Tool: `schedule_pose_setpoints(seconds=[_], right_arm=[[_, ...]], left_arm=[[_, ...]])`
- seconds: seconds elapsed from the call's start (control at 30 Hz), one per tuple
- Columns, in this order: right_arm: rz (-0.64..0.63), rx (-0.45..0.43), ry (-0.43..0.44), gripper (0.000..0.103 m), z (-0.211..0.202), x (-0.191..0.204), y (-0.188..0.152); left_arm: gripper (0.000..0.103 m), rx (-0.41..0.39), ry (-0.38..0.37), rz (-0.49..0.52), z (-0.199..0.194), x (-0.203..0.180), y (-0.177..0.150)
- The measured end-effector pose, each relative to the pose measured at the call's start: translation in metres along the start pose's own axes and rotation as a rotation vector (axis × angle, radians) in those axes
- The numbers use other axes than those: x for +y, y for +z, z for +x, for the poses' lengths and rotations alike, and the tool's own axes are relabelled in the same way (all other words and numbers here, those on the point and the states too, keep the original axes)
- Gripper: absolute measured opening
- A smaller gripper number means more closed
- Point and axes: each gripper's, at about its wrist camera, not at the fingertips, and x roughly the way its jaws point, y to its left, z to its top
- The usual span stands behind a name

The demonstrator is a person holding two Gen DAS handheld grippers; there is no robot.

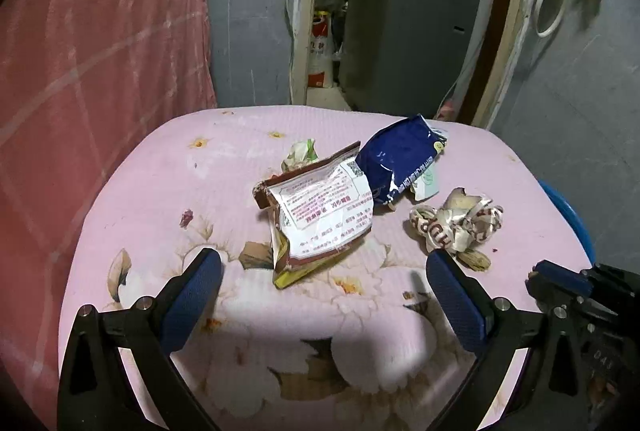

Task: Collect trash
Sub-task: 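Grasp the white paper wrapper with the left tool while the right tool grasps a food scrap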

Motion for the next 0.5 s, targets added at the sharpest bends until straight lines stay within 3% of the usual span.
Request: schedule_pose_setpoints(seconds=[0.2,0.37,0.5], right_arm=[[0.027,-0.005,0.006,0.012,0.010,-0.008,0.013],[0.033,-0.022,0.020,0.012,0.012,-0.009,0.016],[0.017,-0.027,0.025,0.012,0.012,-0.006,0.015]], left_arm=[[0.093,0.028,0.019,0.003,0.011,0.001,0.010],[0.073,0.069,0.025,-0.020,0.021,0.004,0.012],[0.070,0.069,0.022,-0.039,0.020,0.006,0.013]])
